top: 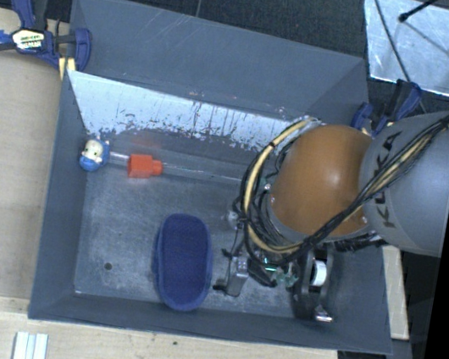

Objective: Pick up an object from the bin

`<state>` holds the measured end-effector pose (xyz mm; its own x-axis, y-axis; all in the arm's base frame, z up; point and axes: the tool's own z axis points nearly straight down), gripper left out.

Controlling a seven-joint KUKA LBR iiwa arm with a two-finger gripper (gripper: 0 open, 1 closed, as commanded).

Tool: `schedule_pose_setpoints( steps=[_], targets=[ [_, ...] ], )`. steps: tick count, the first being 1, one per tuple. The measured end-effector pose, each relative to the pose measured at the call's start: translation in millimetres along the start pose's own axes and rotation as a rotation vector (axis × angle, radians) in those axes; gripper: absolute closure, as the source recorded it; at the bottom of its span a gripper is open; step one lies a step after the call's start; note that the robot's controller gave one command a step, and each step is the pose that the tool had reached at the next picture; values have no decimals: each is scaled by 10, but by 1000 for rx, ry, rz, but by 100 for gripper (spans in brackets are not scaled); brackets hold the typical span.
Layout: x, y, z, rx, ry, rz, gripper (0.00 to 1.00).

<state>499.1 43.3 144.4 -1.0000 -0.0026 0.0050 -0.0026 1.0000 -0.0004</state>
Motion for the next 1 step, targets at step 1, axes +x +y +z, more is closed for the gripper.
schedule_pose_setpoints(
  steps=[1],
  targets=[
    [-87, 508, 695, 6, -22, -681, 0]
  ],
)
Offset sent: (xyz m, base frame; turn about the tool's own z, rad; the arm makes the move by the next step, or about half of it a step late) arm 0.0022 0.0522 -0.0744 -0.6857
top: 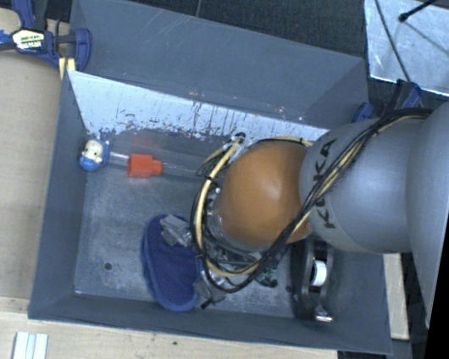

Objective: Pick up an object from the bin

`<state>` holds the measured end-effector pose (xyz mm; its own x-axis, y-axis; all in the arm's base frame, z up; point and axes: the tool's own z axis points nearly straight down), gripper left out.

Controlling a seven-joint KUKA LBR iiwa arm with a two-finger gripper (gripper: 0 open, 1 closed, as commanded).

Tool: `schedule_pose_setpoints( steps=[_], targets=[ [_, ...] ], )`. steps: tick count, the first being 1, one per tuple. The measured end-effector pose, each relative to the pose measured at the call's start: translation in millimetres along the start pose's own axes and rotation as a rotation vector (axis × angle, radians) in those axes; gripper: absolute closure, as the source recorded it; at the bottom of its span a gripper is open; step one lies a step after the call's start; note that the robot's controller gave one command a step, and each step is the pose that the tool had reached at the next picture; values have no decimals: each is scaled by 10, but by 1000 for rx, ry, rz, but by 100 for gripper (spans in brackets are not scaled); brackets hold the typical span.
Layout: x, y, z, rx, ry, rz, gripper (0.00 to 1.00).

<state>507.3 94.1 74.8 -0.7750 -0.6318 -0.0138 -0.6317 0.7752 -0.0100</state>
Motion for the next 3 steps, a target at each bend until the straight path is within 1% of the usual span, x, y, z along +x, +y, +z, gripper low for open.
schedule_pose_setpoints(
  steps=[1, 2, 3],
  targets=[
    [133, -100, -7, 5, -19, -1015, 0],
    [40, -176, -260, -13, -2, -1474, 0],
    [-64, -141, 44, -19, -9, -1933, 0]
  ],
)
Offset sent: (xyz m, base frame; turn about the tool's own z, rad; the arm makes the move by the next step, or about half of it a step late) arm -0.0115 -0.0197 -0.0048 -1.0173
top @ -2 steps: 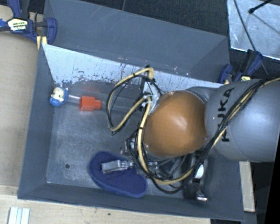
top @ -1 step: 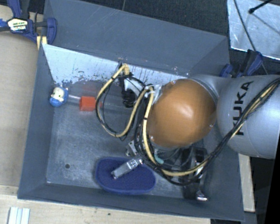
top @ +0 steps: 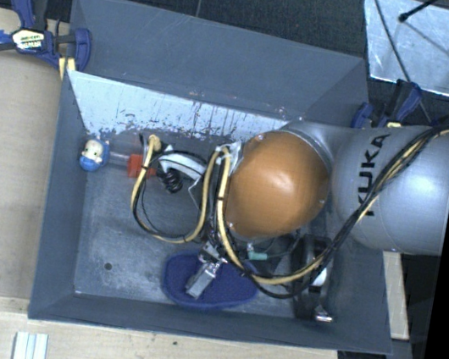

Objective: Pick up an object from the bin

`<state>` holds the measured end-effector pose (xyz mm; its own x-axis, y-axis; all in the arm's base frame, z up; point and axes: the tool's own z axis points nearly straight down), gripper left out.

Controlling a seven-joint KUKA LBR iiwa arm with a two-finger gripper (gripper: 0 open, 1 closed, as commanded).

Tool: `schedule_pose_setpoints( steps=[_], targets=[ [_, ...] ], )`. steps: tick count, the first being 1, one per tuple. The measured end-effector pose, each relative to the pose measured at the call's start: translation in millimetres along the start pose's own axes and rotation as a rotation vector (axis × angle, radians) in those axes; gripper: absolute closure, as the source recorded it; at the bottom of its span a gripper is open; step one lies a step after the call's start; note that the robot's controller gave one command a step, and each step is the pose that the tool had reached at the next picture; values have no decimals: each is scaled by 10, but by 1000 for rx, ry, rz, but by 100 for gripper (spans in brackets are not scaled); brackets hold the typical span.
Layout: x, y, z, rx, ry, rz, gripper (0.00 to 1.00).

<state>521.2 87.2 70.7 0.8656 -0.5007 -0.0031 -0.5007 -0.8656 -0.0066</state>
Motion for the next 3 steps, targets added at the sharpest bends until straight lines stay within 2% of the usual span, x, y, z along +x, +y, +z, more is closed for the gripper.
schedule_pose_setpoints(
  steps=[1, 2, 3],
  targets=[
    [-189, 309, -11, 0, 6, -340, 0],
    [-187, 300, -32, -2, 7, -338, 100],
    [-179, 283, -762, -3, 6, -334, 100]
  ],
)
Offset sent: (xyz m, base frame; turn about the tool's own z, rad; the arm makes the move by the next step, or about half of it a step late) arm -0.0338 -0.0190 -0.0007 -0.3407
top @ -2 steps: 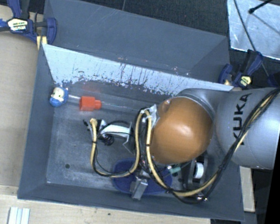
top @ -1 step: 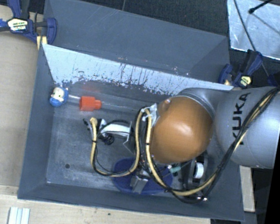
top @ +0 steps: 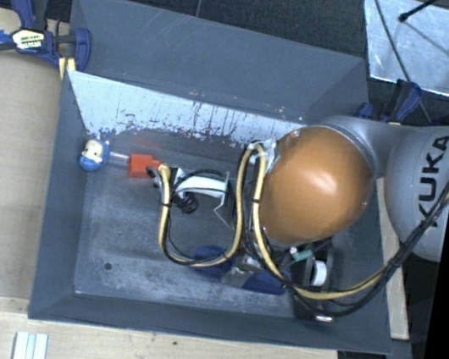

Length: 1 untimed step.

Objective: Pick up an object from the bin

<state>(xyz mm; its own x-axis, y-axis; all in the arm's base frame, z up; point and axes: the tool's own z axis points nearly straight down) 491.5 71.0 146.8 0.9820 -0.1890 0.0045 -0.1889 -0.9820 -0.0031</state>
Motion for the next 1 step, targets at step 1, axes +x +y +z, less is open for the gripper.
schedule_pose_setpoints(
  steps=[1],
  targets=[
    [0, -4, -163, -1, -5, 3, 100]
  ],
)
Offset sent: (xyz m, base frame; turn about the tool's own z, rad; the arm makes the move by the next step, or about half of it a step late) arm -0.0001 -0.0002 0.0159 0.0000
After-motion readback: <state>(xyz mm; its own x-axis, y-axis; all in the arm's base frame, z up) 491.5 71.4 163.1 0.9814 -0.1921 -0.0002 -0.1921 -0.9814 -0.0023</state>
